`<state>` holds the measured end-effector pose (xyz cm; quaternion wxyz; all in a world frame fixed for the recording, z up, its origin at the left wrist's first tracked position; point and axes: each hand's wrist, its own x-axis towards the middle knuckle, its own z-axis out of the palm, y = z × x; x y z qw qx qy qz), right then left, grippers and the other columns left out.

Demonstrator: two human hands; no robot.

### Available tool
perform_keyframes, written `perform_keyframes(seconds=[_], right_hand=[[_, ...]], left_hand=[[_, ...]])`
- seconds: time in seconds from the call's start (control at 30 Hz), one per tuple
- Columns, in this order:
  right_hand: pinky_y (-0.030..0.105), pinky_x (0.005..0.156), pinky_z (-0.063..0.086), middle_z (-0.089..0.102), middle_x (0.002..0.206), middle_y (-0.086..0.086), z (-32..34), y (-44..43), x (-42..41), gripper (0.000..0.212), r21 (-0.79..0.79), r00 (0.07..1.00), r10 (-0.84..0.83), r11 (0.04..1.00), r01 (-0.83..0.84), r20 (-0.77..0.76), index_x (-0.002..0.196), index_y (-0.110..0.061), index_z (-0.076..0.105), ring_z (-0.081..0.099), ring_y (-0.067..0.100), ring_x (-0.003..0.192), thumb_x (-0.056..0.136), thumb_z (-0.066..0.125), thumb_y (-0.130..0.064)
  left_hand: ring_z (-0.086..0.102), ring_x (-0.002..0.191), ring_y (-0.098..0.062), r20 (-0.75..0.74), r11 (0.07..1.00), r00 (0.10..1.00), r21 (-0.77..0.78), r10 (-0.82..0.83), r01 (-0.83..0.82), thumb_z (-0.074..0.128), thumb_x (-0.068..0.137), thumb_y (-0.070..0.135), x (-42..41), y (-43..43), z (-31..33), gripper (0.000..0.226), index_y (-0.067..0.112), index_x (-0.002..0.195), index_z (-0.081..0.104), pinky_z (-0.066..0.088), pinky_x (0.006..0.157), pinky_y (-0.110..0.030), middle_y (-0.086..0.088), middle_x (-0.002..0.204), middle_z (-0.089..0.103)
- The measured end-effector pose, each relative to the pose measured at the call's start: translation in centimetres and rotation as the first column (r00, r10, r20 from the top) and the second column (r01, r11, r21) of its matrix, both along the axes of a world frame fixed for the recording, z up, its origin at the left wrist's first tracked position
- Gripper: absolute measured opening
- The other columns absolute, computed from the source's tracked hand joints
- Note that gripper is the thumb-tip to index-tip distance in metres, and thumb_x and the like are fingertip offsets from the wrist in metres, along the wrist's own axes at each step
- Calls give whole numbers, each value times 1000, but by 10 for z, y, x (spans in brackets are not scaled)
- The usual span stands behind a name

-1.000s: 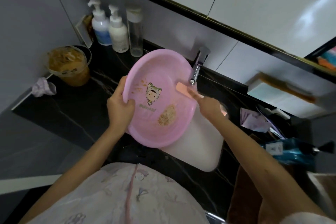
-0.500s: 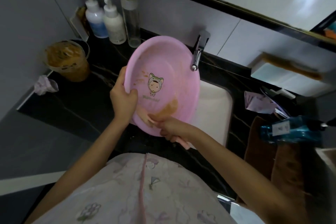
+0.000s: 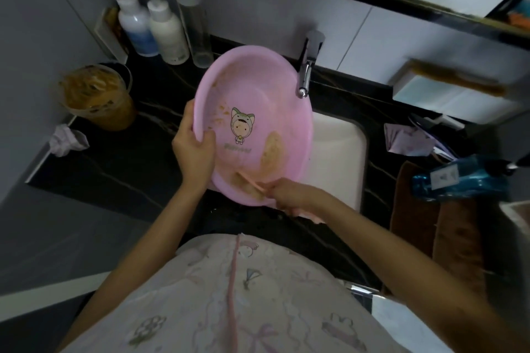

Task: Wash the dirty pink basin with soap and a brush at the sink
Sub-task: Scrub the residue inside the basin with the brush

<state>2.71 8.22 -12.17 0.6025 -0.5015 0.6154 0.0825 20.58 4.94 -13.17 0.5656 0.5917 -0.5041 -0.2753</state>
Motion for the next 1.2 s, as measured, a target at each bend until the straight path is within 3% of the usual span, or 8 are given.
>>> perform_keyframes(seconds=[0.13,0.3,0.47,0.63,0.8,0.93,1.03,1.2], right_hand=[[13,35,24,37,62,1,6,2,25,40,39,976,-118,993,113,181,138,-27,43,29,11,46,98,38,-24],[15,40,27,56,87,6,-7,16,-21,44,-73,993,-74,995,67,-89,142,-17,40,33,8,49,101,37,-33],[16,37,21,31,59,-2,11,28,27,40,74,928,-278,961,268,247,136,-40,41,26,10,45,100,37,-26],[26,50,41,58,87,9,-17,53,4,44,-206,985,-148,970,126,-94,145,-27,35,53,19,61,101,29,-24],[16,33,28,37,56,-6,2,67,53,34,-148,882,-367,895,421,295,132,-42,41,32,2,37,102,34,-29],[22,59,41,56,77,-4,-23,68,32,35,-303,953,-299,906,296,35,129,-30,50,54,8,65,102,28,-33],[32,80,43,57,118,15,-25,61,27,48,-289,969,-202,945,155,-143,148,-23,29,57,29,100,100,29,-20],[9,41,32,49,66,-7,-1,68,62,46,-340,954,-229,896,285,196,144,-34,28,42,0,44,102,33,-19]], left_hand=[[60,91,-5,-25,998,998,12,57,-57,45,75,-9,0,1,-1,56,13,125,56,52,80,-24,1,99,62],[60,93,-1,-45,998,997,29,57,-56,46,74,-9,-1,1,2,57,12,127,55,50,81,-21,3,101,63],[59,91,5,-76,996,994,55,75,-71,45,74,-8,-5,2,3,58,9,129,55,51,82,-20,3,100,63],[58,87,12,-72,994,993,63,91,-87,45,73,-9,-4,3,2,60,7,130,54,47,80,-12,7,97,61],[59,93,10,-79,988,989,94,128,-121,45,73,-6,-5,5,-1,60,9,130,54,50,85,-17,3,104,64],[60,101,-3,-124,975,973,131,197,-181,45,71,-4,1,8,-7,60,10,128,56,51,92,-29,-2,111,65],[57,101,1,-120,973,974,147,194,-176,46,73,-6,-4,7,-3,60,9,131,54,50,92,-22,-1,113,64],[57,99,4,-133,973,970,134,204,-186,44,73,-8,-6,12,-1,60,10,129,56,50,89,-17,2,110,63]])
